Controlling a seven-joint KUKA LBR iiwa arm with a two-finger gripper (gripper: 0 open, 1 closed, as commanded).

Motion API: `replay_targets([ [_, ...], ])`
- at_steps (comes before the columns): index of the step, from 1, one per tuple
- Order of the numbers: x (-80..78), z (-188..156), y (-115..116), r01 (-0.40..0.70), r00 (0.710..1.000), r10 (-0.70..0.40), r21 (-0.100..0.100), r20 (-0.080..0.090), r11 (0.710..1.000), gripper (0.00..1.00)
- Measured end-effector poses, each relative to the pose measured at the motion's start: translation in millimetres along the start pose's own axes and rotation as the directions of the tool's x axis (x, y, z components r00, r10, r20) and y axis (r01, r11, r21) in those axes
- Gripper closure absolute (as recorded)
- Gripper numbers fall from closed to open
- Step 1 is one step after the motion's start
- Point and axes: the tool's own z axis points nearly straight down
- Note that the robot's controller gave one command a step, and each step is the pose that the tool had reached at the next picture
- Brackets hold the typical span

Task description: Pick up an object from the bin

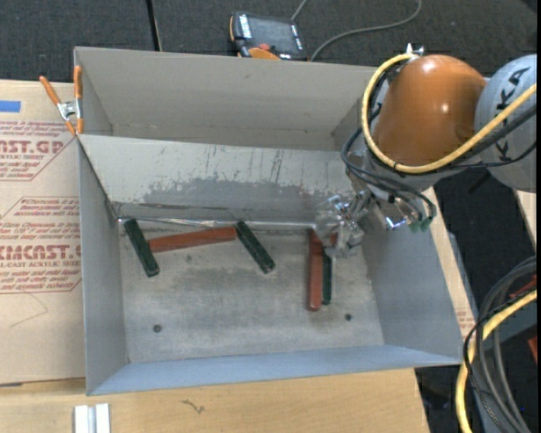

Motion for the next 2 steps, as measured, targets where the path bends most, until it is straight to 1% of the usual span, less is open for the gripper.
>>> replay_targets([
  [1,0.8,2,1,-0.001,1.000,0.001,-0.004,-0.004,1.000,0.00],
  [2,21.5,126,-21,0.202,0.979,-0.202,-0.009,-0.009,0.979,0.00],
])
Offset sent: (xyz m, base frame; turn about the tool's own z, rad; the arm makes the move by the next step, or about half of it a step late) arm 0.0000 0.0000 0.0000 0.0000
